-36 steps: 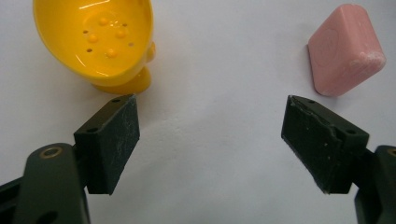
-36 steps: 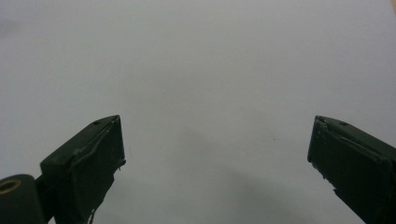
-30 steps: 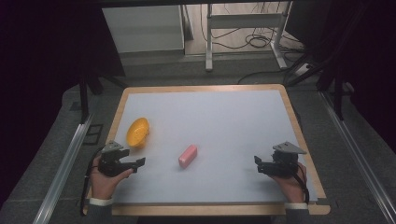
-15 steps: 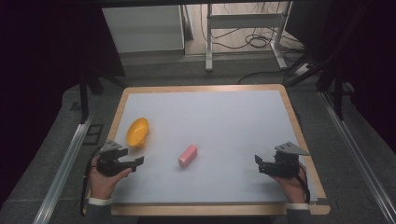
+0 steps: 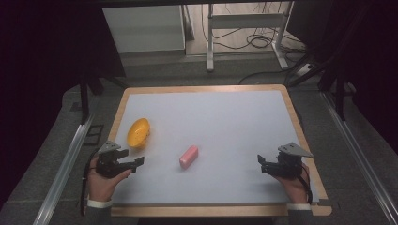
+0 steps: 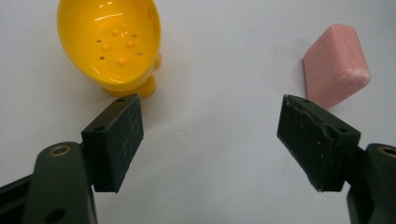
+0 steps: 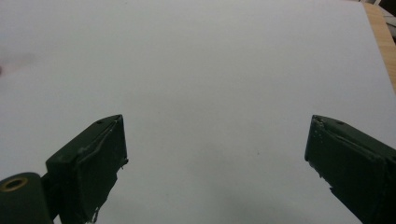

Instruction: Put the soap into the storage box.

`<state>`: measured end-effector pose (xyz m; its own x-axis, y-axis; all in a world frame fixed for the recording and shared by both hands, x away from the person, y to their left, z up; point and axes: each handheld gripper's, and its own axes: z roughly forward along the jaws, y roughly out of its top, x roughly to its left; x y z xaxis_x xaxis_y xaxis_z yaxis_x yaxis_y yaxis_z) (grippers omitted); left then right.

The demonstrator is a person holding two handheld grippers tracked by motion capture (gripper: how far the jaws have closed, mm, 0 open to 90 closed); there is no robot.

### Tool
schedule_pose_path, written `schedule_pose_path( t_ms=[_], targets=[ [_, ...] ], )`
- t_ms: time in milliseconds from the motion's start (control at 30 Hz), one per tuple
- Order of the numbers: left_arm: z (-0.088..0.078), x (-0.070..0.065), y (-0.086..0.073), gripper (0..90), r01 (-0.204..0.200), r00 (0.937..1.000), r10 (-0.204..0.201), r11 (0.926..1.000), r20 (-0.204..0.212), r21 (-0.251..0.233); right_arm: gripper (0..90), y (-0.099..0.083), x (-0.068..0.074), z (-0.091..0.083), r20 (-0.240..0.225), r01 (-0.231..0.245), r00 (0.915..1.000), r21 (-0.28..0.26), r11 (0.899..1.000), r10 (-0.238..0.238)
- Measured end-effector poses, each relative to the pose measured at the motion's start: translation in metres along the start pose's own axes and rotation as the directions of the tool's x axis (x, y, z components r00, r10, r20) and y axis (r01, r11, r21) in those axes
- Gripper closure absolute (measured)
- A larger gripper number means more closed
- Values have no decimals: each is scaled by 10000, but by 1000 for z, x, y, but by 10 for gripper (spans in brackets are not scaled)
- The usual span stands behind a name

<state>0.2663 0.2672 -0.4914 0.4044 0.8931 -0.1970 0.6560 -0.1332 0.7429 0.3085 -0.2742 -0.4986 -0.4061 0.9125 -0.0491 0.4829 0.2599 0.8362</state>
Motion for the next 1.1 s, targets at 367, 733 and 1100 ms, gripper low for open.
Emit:
schedule_pose_path(
  t_ms=[367,733,1100],
  targets=[
    [-1,-1,2,227,-70,10000,70,9999,16,77,53,-1,-1,0,142,11,9999,-68,10000,-10],
    [-6,-17,23,235,-360,9991,367,9987,-205,350,53,-1,-6,-4,153,-129,9998,-126,9998,131],
    [-8,-31,44,222,-599,9979,614,9957,-205,701,52,-1,-6,-5,149,-108,9998,-17,9999,108]
  ],
)
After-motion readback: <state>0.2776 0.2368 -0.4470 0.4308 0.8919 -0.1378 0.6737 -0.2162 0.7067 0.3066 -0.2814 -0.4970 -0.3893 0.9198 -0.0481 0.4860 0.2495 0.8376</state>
